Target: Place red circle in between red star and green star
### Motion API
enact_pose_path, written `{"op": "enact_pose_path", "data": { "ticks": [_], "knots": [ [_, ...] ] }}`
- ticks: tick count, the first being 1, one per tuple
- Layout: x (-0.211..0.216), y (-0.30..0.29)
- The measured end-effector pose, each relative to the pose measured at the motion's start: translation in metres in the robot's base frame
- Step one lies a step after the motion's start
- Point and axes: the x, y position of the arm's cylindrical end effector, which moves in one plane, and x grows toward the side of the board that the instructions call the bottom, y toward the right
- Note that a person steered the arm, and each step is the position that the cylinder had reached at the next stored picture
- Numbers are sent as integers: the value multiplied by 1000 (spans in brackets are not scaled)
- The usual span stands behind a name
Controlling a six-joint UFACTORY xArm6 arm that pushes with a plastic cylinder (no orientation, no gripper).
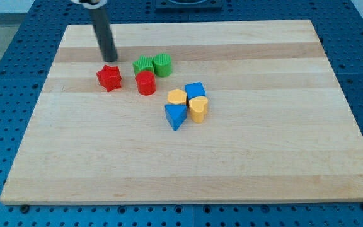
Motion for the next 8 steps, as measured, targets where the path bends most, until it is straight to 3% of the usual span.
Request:
{"op": "enact_pose_path", "data": {
  "ticks": [1,3,5,8],
  "knots": [
    [21,-38],
    [140,-7],
    [137,128],
    [108,141]
  ]
}}
